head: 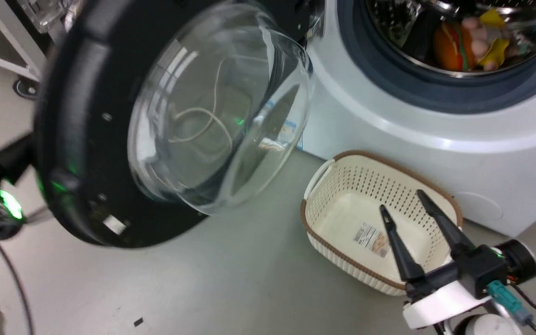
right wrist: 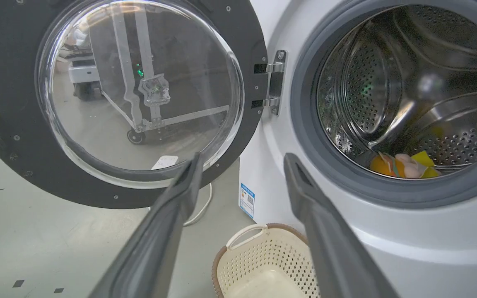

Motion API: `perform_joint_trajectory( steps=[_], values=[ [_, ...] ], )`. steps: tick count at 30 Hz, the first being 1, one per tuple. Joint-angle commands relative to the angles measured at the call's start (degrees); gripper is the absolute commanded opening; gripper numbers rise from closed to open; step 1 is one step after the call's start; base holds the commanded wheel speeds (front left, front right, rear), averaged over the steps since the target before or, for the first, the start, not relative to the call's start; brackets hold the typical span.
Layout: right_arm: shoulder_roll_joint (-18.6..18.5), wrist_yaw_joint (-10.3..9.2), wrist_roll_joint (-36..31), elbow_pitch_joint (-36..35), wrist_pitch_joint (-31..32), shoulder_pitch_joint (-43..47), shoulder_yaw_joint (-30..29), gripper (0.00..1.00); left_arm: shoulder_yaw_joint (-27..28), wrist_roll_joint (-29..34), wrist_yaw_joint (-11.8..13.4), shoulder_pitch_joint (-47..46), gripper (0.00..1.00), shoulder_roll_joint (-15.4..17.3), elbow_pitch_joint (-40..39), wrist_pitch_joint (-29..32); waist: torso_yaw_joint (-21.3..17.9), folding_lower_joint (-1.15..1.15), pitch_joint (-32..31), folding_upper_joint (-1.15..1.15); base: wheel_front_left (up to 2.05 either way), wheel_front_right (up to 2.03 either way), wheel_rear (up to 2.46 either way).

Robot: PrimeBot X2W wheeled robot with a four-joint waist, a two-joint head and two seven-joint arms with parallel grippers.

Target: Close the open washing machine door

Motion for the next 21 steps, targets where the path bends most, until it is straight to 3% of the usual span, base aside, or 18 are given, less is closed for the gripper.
perform_joint_trajectory(
  steps=[1, 9, 10, 12, 17, 21],
  values=[
    [0.3, 0.05, 0.1, 0.1, -0.3, 0.6, -0.6, 1.00, -0.6, -0.2, -0.3, 1.9, 0.00, -1.3, -0.9, 1.0, -0.4, 0.00, -1.3, 0.00, 0.00, 0.00, 0.00],
    [1.1, 0.05, 0.4, 0.5, -0.3, 3.2, -6.1, 1.00, -3.8, 1.1, 0.8, 12.7, 0.00, -9.4, -14.5, 1.8, -1.9, 0.00, -6.6, 0.00, 0.00, 0.00, 0.00],
    [1.1, 0.05, 2.0, 0.6, -0.3, 4.3, -7.9, 1.00, -5.1, 1.4, 2.3, 16.5, 0.00, -13.4, -20.5, 1.2, -2.8, 0.00, -8.2, 0.00, 0.00, 0.00, 0.00],
    [1.1, 0.05, 2.5, 0.6, -0.3, 4.8, -8.5, 1.00, -6.0, 1.8, 3.7, 19.1, 0.00, -15.5, -23.9, -0.3, -3.8, 0.00, -8.9, 0.00, 0.00, 0.00, 0.00],
    [1.2, 0.05, 2.6, 0.4, -0.3, 5.0, -8.4, 1.00, -10.0, -1.4, 6.6, 24.7, 0.00, -17.6, -28.9, -6.1, -7.7, 0.00, -9.4, 0.00, 0.00, 0.00, 0.00],
    [1.2, 0.05, 2.8, 0.7, -0.3, 5.3, -9.3, 1.00, -19.4, -8.7, 6.3, 28.6, 0.00, -17.6, -30.6, -14.3, -11.0, 0.00, -8.9, 0.00, 0.00, 0.00, 0.00]
  ],
)
